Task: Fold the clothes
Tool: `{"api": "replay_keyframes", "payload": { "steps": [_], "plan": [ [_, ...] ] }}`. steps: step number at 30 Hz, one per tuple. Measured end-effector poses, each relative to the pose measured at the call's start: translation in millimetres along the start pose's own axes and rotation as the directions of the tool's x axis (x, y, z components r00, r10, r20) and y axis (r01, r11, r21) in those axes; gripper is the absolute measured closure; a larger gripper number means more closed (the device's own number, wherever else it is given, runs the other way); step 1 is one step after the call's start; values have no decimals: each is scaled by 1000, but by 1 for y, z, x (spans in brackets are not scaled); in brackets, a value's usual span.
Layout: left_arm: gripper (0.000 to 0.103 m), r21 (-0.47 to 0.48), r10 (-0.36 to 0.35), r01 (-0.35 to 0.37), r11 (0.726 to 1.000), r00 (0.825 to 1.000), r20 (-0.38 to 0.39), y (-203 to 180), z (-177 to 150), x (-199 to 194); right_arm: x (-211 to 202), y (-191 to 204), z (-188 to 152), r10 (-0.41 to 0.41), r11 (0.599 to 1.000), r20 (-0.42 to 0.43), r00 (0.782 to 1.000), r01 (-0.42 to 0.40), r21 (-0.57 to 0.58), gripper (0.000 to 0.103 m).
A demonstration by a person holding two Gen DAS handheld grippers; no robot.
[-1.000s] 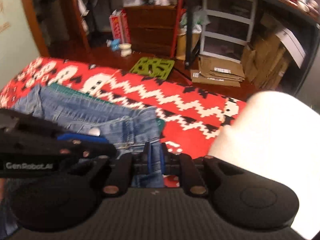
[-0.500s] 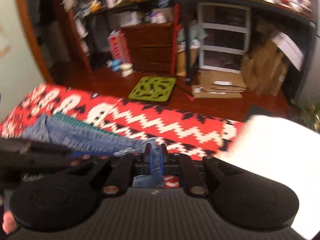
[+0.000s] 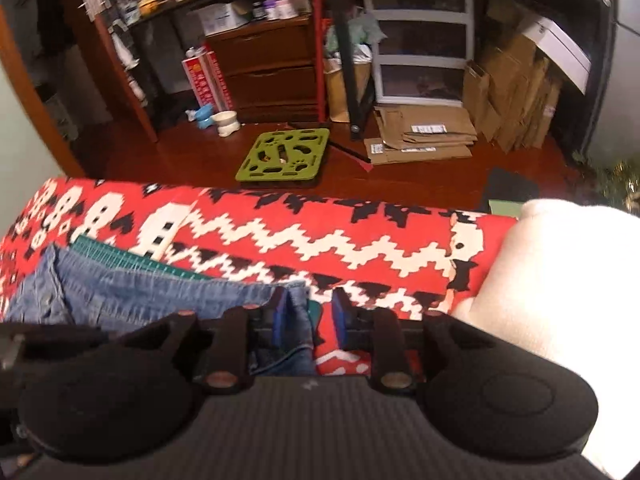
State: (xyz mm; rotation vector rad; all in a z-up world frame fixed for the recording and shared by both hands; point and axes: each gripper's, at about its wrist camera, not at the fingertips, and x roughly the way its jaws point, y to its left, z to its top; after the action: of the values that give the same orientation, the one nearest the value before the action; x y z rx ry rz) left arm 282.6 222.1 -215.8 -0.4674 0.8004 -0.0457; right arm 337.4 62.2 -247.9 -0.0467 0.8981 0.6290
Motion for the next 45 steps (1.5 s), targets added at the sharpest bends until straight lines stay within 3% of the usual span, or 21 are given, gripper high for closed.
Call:
{"api": "replay_keyframes", "payload": {
  "steps": [5, 9, 13, 18, 25, 28, 34, 37, 40, 45],
  "plan": [
    [92, 2, 0, 0, 1000, 1000, 2, 0, -1, 0, -5, -1, -2, -14, 1000, 18, 1000, 14, 11, 76],
    [92, 4, 0, 0, 1000, 1000, -11, 0, 0, -1, -7, -8, -7, -15, 993, 57, 998, 8, 117, 80],
    [92, 3, 3, -3, 1000, 999, -36, -2, 6, -6, -10, -18, -7, -41, 977, 59, 997, 28, 212, 101],
    [92, 28, -1, 2, 1000, 1000, -19, 2, 8, -23, -27, -30, -4, 46, 959, 116, 992, -76, 273, 100],
    [92, -5, 12, -12, 1000, 999, -36, 24, 1, -25, -32, -8, -1, 92, 986, 86, 992, -103, 135, 101],
    [92, -24, -2, 2, 1000, 1000, -21, 29, -3, -25, -18, -5, -2, 57, 990, 21, 998, -59, 130, 101],
    [94, 7, -5, 6, 1000, 1000, -6, 31, -5, -24, -12, -6, -6, 51, 989, 30, 998, -55, 135, 103],
    [94, -4, 5, -6, 1000, 1000, -22, 32, -2, -25, -10, -2, -2, 26, 995, 10, 1000, -27, 93, 103],
    [93, -25, 4, -4, 1000, 1000, -4, 34, 1, -39, -13, -2, 9, -65, 996, -12, 998, 66, 65, 101],
    [93, -72, -41, 44, 996, 998, 54, 46, 4, -72, -49, -1, 11, 29, 998, 67, 997, -32, 47, 101]
  ]
}}
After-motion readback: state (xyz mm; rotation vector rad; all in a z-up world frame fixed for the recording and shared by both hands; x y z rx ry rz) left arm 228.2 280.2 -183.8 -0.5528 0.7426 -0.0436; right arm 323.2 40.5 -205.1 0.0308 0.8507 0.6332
